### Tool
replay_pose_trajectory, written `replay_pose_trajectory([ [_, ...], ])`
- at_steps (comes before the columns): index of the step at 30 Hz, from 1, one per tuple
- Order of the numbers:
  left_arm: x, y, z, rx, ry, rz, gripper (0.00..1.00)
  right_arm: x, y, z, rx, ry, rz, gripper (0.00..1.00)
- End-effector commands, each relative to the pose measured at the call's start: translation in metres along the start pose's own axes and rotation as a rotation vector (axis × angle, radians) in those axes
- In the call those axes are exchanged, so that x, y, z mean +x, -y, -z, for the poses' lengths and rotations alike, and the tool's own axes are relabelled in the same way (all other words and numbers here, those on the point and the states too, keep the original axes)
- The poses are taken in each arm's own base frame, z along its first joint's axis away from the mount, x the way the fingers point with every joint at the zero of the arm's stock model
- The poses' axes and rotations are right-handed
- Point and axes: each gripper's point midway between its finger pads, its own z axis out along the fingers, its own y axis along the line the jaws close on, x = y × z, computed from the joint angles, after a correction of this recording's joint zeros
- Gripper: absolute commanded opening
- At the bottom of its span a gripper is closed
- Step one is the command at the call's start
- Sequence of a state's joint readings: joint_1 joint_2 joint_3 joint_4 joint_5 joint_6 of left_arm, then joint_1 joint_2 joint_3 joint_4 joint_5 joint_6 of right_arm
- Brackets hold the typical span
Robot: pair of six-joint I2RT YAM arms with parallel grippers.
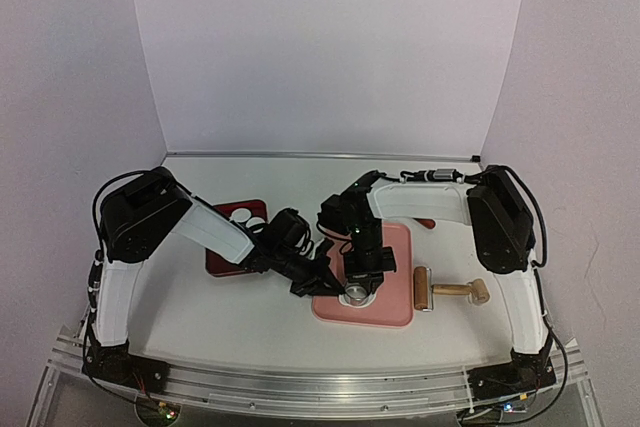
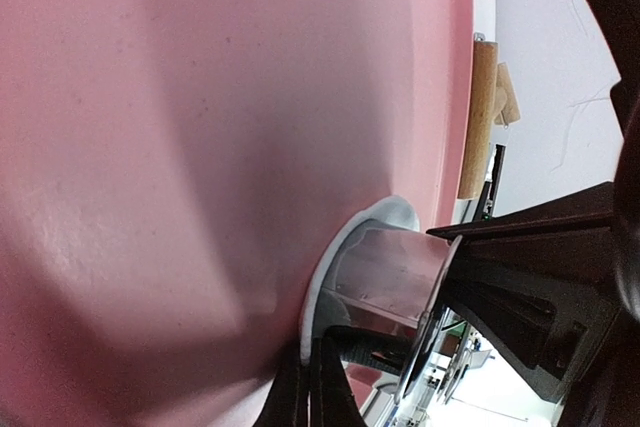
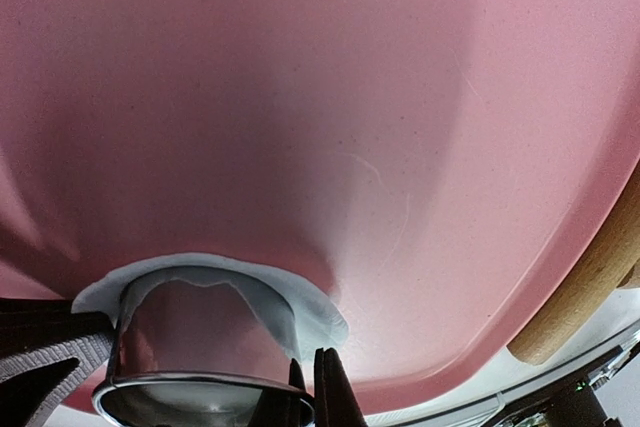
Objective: Roll out the dumpling wrappers from the dough
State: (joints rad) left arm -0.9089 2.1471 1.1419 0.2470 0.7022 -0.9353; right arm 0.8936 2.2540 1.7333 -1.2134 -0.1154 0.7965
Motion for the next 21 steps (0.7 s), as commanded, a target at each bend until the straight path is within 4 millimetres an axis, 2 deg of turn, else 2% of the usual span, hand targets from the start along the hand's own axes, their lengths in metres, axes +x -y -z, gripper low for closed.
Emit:
replay_pose_trajectory([
  [1,0.032,0.001,-0.017,0.006,-0.101,-0.009,0.00,0.006,-0.010,-0.079,0.071,-0.072,0.031,0.00],
  [21,0.069,-0.015,-0.029,-0.062,-0.209,0.031,0.00,0.003,-0.017,-0.084,0.060,-0.085,0.022,0.00],
])
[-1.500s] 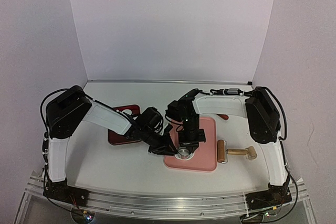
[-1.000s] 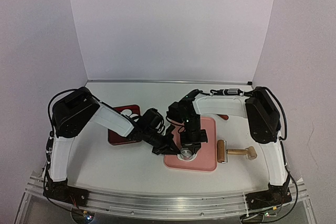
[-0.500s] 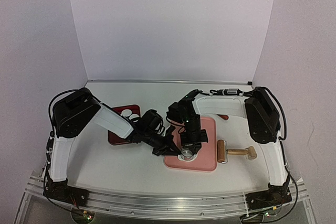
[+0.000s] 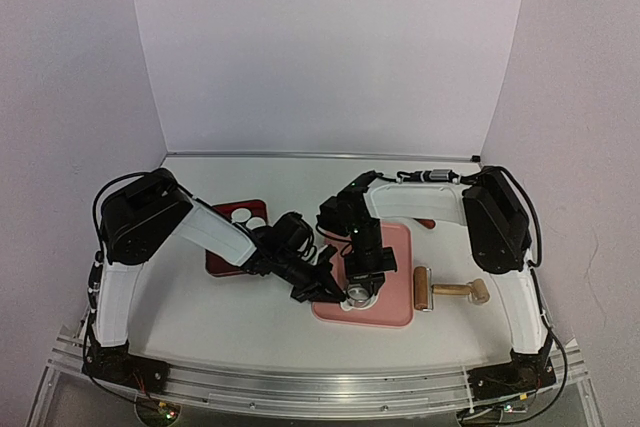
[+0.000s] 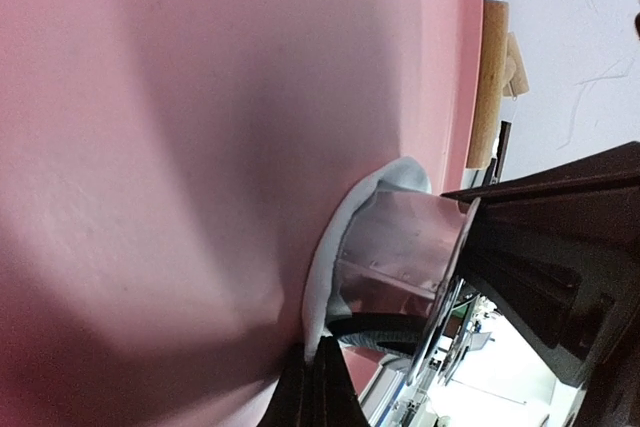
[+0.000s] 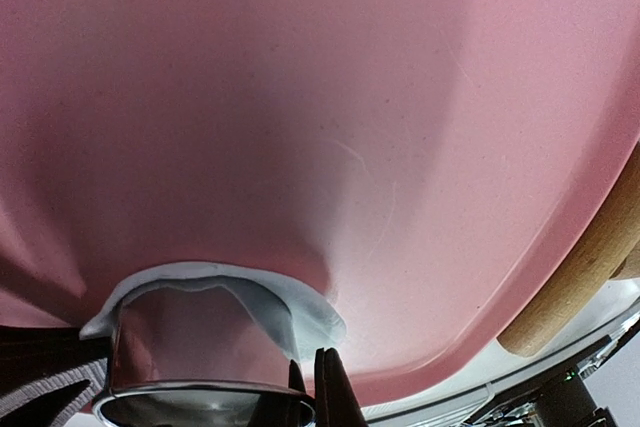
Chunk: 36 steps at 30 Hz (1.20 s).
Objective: Roll out the dumpling wrappers from the dough
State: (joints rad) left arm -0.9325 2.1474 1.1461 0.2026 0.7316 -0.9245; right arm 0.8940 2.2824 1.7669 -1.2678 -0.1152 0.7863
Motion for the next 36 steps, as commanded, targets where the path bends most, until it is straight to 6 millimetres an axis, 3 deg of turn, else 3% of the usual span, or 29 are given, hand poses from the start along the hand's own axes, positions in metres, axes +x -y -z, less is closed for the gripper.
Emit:
replay_pose_trajectory([
  [1,0.050,-0.017,-0.028,-0.054,-0.149,0.029,0.00,-0.003,-0.024,-0.083,0.025,-0.054,0.012,0.00],
  [11,0.049,-0.006,-0.033,-0.006,-0.152,-0.017,0.00,-0.003,-0.025,-0.086,0.027,-0.063,0.015,0.00],
  [16,0.043,0.009,-0.021,-0.011,-0.103,-0.070,0.00,-0.005,-0.028,-0.079,0.010,-0.051,0.016,0.00],
  [19,0.036,0.015,-0.008,-0.060,-0.049,-0.094,0.03,-0.008,-0.031,-0.067,-0.013,-0.028,0.018,0.00],
  [24,0.026,0.018,0.021,-0.147,0.034,-0.108,0.21,-0.012,-0.038,-0.045,-0.051,0.005,0.031,0.00],
  [28,0.025,0.009,0.044,-0.210,0.065,-0.076,0.28,-0.020,-0.044,-0.017,-0.090,0.058,0.046,0.10],
  [36,0.015,0.022,0.075,-0.269,0.128,-0.116,0.42,-0.033,-0.051,0.038,-0.151,0.159,0.061,0.20],
])
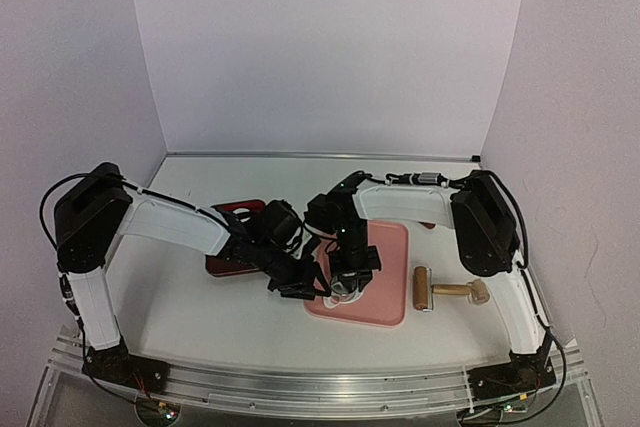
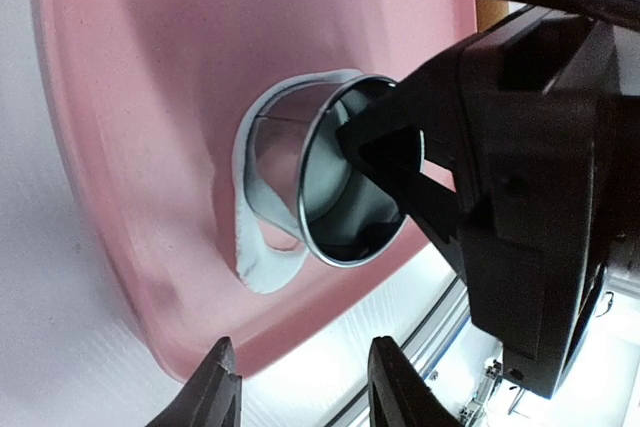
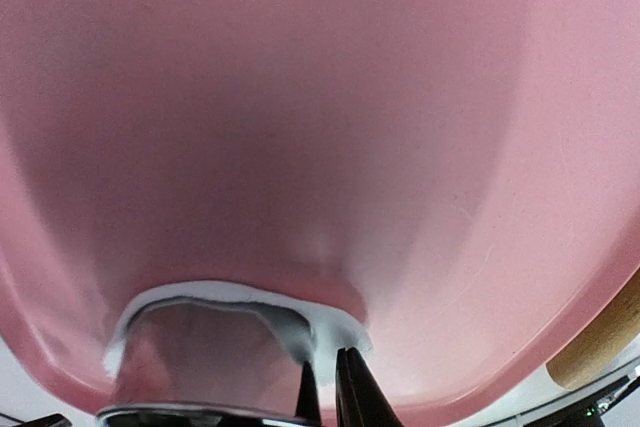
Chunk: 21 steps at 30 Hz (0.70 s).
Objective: Roll out the dumpling wrappers from the dough
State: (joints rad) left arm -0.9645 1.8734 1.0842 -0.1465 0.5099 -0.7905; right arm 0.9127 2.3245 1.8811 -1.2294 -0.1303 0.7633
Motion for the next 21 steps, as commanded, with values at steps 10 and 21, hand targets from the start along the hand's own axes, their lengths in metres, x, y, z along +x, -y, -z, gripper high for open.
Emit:
replay_pose_trajectory([
  [10,-0.043,0.007,0.036,-0.075,0.120,-0.045,0.49,-0.021,0.006,0.076,-0.106,0.184,-0.035,0.35],
  [21,-0.081,0.013,0.018,-0.156,0.129,-0.121,0.54,-0.024,0.035,0.067,-0.393,0.181,-0.109,0.44],
])
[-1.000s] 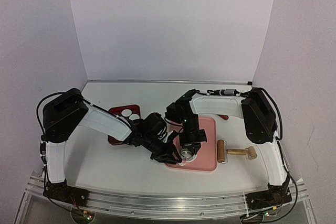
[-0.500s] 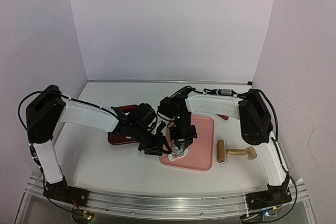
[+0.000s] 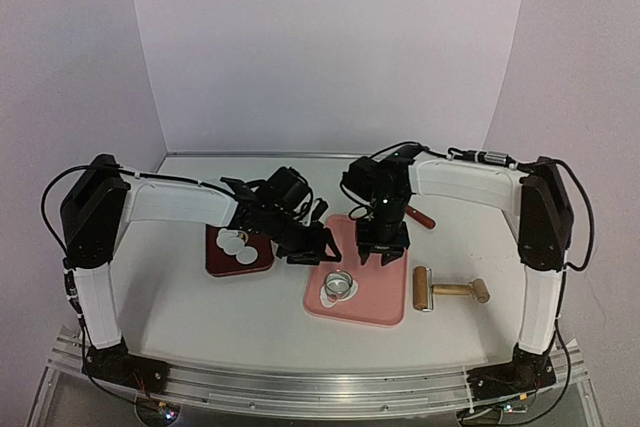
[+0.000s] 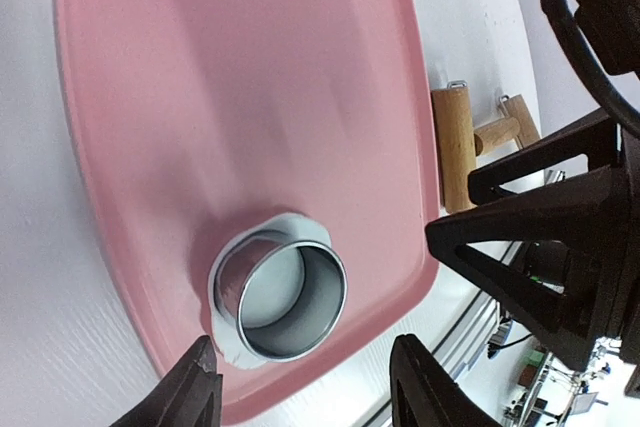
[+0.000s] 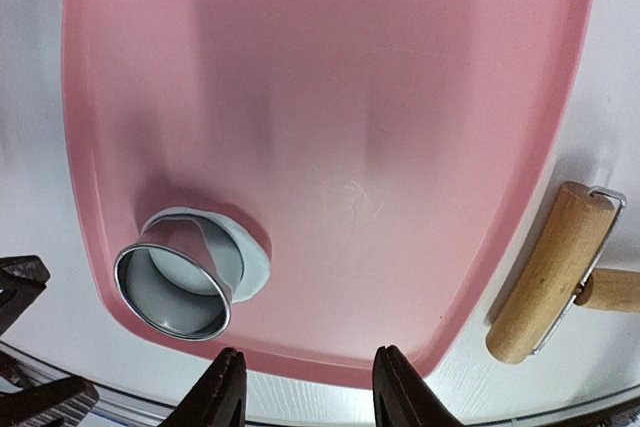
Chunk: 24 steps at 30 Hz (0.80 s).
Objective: Roll out the dumpling wrappers from the dough
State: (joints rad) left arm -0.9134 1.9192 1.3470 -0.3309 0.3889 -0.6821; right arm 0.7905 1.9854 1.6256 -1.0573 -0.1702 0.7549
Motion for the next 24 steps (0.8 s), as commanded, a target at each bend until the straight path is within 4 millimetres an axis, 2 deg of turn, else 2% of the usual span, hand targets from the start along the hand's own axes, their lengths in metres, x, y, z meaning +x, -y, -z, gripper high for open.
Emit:
replay_pose_trajectory([
  [1,-0.009,-0.012,-0.013,-0.087,-0.019,-0.041,0.53,-0.011,-0.008,-0.005,-0.207,0.021,-0.028,0.43],
  [5,-0.006,-0.021,-0.021,-0.140,-0.056,-0.051,0.51,-0.005,-0.013,-0.025,-0.299,-0.028,-0.036,0.39],
  [10,0.003,-0.018,-0.030,-0.152,-0.100,-0.078,0.48,0.001,-0.017,-0.051,-0.337,-0.092,-0.061,0.34],
  [24,0.014,-0.025,-0.031,-0.233,-0.139,-0.115,0.40,0.004,-0.023,-0.072,-0.333,-0.158,-0.088,0.30],
])
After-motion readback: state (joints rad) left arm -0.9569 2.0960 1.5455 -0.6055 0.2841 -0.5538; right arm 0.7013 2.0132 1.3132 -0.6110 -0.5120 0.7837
